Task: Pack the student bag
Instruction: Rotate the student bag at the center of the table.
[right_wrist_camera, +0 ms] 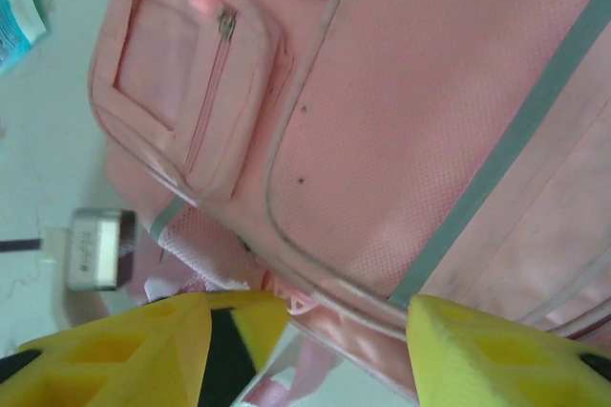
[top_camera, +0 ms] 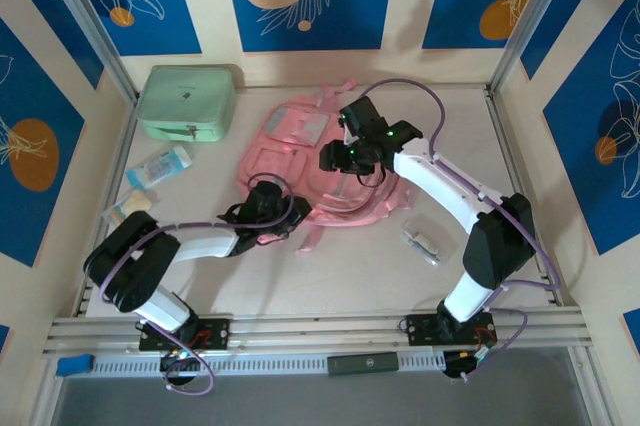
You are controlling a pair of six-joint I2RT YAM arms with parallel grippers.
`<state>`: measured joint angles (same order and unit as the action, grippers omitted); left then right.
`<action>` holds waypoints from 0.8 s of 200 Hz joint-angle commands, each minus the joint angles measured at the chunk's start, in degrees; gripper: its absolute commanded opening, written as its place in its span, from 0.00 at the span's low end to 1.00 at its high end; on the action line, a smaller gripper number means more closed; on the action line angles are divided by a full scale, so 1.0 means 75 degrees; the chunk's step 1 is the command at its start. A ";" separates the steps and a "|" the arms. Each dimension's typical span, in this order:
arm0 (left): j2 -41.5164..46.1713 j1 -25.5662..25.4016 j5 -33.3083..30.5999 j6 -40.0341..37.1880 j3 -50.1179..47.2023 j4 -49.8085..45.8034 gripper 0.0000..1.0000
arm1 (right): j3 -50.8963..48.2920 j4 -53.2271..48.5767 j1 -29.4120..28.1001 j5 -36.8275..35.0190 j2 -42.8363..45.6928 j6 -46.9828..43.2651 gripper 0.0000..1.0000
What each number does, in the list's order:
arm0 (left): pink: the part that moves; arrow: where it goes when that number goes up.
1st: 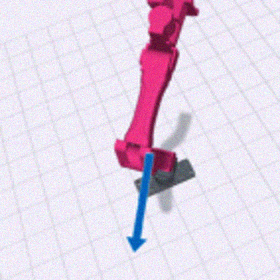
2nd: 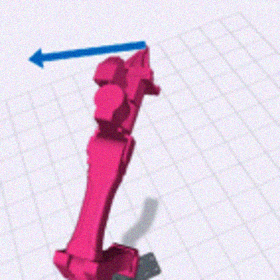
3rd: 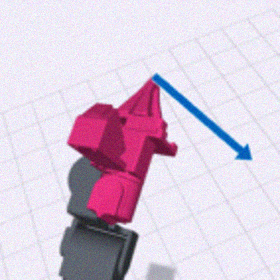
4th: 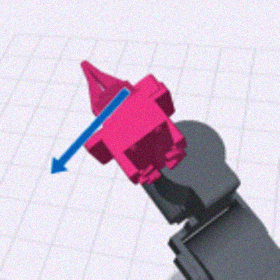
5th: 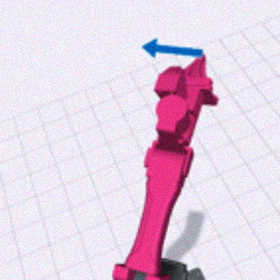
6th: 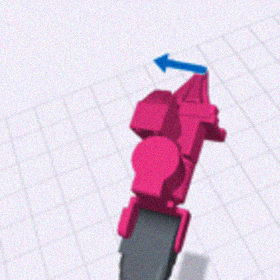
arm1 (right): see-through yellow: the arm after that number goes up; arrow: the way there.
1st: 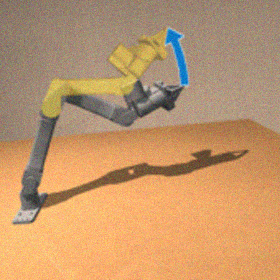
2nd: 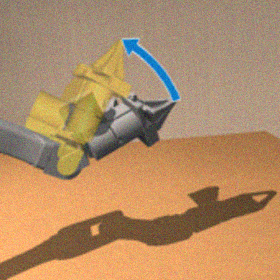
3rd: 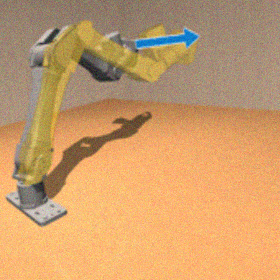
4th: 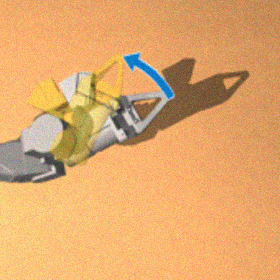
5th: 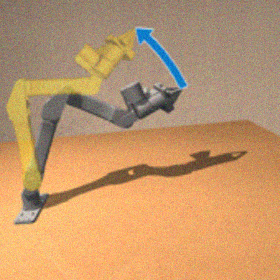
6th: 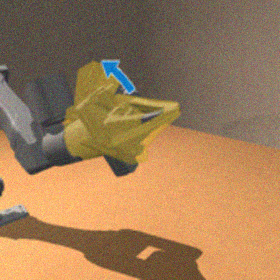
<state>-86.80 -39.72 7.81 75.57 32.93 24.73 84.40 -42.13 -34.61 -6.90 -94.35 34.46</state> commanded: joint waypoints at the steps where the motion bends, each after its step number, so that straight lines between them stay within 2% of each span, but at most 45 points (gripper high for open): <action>1: 0.1325 0.0340 -0.0426 -0.0219 -0.0533 -0.0564 0.27 | -0.0178 -0.0423 -0.0461 -0.0278 0.0362 0.0033 0.53; 25: 0.2827 0.0740 -0.1265 -0.1059 -0.0469 -0.2771 0.32 | -0.0486 -0.0076 -0.1183 -0.0594 0.0123 0.0123 0.52; 36: 0.3226 0.0959 -0.1556 -0.1420 -0.0373 -0.3383 0.34 | -0.0409 -0.0088 -0.1530 -0.0795 -0.0183 0.0144 0.51; 46: 0.3307 0.1289 -0.1487 -0.1654 -0.0306 -0.3666 0.35 | -0.0340 0.0018 -0.1826 -0.0962 -0.0464 0.0165 0.49; 64: 0.2976 0.1982 -0.0787 -0.1737 -0.0270 -0.3408 0.35 | -0.0255 0.0306 -0.2365 -0.1362 -0.0990 0.0081 0.48; 78: 0.2590 0.2229 -0.0437 -0.1816 -0.0184 -0.3025 0.33 | -0.0022 0.0197 -0.2465 -0.1576 -0.1401 0.0220 0.44; 103: 0.1788 0.2259 -0.0347 -0.2046 0.0301 -0.2967 0.31 | -0.0175 0.0654 -0.2521 -0.1403 -0.1718 0.0465 0.40; 124: 0.1159 0.2251 -0.0086 -0.2083 0.0529 -0.2647 0.27 | -0.0221 0.0610 -0.2485 -0.1760 -0.1901 0.0593 0.39; 160: 0.0651 0.2187 -0.0104 -0.1952 0.0513 -0.2388 0.27 | -0.0202 0.0835 -0.2254 -0.1916 -0.2156 0.0534 0.38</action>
<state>-80.18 -23.05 5.78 61.78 35.81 5.10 82.48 -37.28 -52.66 -18.81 -108.90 37.58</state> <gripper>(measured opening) 0.269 0.381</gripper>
